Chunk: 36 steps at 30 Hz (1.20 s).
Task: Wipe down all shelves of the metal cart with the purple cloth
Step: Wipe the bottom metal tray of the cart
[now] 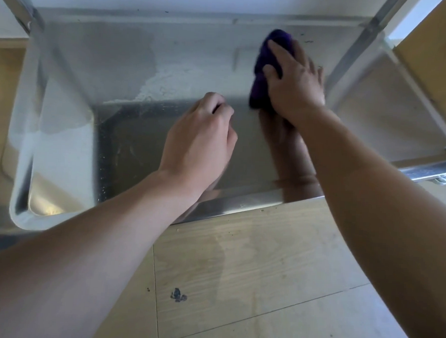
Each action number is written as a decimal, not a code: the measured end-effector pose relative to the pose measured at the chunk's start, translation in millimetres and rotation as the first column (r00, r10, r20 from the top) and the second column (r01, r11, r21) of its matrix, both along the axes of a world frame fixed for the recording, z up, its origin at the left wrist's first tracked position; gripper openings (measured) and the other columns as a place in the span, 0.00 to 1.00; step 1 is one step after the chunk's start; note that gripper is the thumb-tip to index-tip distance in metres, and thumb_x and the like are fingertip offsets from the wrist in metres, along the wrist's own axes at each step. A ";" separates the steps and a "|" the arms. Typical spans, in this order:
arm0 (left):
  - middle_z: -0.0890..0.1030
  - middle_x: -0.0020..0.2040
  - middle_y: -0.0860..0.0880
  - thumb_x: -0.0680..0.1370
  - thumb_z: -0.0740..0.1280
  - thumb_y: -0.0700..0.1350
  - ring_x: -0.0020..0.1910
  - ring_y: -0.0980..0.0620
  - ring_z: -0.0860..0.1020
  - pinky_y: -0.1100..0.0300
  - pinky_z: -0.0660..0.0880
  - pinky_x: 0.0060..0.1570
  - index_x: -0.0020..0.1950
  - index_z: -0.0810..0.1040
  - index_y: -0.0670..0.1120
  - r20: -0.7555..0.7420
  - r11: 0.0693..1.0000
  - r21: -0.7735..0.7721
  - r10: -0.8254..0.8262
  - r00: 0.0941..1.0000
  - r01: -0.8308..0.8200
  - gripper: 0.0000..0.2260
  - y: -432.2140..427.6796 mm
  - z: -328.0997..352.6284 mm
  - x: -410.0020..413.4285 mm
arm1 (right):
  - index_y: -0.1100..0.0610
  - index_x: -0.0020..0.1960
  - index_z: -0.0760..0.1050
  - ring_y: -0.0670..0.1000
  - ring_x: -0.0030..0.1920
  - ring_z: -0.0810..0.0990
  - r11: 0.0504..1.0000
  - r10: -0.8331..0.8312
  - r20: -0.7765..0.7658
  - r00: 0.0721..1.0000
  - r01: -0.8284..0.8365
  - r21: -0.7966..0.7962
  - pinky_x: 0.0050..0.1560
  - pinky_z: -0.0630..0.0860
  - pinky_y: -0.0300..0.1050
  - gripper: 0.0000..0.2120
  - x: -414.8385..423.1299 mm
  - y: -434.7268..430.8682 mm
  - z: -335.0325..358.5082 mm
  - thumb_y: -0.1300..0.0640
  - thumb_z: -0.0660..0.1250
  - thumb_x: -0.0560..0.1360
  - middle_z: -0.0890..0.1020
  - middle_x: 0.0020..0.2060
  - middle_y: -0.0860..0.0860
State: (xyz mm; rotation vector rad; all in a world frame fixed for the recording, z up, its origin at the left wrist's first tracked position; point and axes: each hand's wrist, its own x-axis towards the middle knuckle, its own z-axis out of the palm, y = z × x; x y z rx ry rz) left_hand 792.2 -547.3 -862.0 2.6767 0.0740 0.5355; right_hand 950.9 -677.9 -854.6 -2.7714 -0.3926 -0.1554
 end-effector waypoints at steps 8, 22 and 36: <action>0.77 0.59 0.47 0.76 0.61 0.39 0.52 0.46 0.78 0.52 0.77 0.46 0.53 0.80 0.41 -0.019 1.000 0.027 0.015 1.000 -0.015 0.10 -6.2 -0.5 -0.7 | 0.43 0.76 0.58 0.58 0.77 0.53 0.952 -0.305 -0.082 0.949 0.305 -0.019 0.74 0.42 0.66 0.24 10.7 -46.1 2.8 0.48 0.52 0.80 0.53 0.78 0.50; 0.78 0.61 0.47 0.77 0.62 0.38 0.56 0.45 0.79 0.53 0.77 0.50 0.58 0.80 0.41 -0.014 1.000 0.006 0.008 1.000 -0.008 0.12 -17.5 -0.4 -25.2 | 0.43 0.74 0.61 0.56 0.75 0.56 0.988 -0.152 0.021 0.988 0.152 -0.012 0.73 0.46 0.65 0.22 -42.0 -31.2 -7.8 0.48 0.53 0.80 0.57 0.77 0.50; 0.78 0.56 0.48 0.75 0.63 0.39 0.49 0.47 0.78 0.52 0.76 0.42 0.53 0.81 0.41 -0.021 0.999 0.016 0.049 0.999 -0.049 0.10 -9.7 -0.1 -6.6 | 0.43 0.74 0.60 0.56 0.75 0.56 0.995 -0.098 0.036 0.995 0.098 -0.002 0.73 0.47 0.65 0.22 -47.4 -31.2 -11.5 0.47 0.53 0.80 0.56 0.78 0.49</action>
